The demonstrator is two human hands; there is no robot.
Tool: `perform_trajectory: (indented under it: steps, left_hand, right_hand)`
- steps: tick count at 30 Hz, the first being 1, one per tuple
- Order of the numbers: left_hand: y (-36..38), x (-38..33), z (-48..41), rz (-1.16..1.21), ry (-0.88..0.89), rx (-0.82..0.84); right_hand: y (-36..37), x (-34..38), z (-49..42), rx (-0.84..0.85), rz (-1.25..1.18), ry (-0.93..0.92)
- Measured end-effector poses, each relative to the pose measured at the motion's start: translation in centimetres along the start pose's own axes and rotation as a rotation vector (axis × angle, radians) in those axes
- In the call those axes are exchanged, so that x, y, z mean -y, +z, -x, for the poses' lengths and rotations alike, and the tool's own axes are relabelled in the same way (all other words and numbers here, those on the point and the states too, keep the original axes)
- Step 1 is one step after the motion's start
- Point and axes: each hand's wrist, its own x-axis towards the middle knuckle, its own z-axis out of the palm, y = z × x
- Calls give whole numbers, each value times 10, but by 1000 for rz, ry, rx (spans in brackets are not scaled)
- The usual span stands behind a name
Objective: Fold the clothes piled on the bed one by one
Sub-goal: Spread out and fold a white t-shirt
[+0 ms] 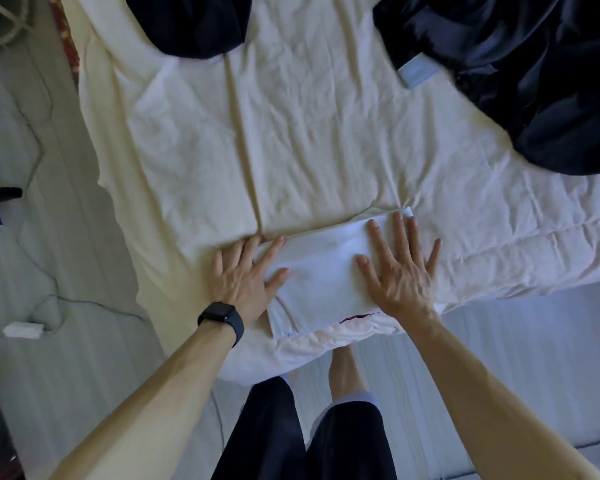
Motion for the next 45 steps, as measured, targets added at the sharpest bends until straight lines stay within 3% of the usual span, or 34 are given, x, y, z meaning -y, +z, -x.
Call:
perform_trajectory:
  steps: [2, 4, 6, 8, 18, 24, 27, 34, 40, 45]
  left_hand:
    - [-5, -15, 9, 66, 0, -79]
    - [-3, -39, 20, 102, 171, -130]
    - [5, -58, 29, 71, 398, -109]
    - [15, -60, 28, -4, 499, -80]
    - [20, -24, 29, -156, 542, 19]
    - [-38, 9, 85, -331, 454, 244]
    - [-71, 15, 130, -234, 354, 275]
    - [-141, 43, 237, 3, 463, 41]
    - [-240, 110, 298, 58, 428, -158]
    - [-328, 172, 325, 50, 360, -343]
  right_hand:
    - [-8, -6, 5, -51, -12, 152]
    - [-13, -9, 12, -120, -58, 218]
    - [-9, -8, 22, -81, -63, 106]
    - [1, -14, 28, 10, -67, 41]
    - [-4, -34, 37, 120, -208, 355]
    - [-53, 6, 162, 5, -271, 383]
    - [-71, 35, 239, -84, -250, 303]
    - [-101, 115, 379, -560, -245, 87]
    - [-155, 212, 440, -685, -195, -21]
    - [-222, 291, 431, -729, -202, -151]
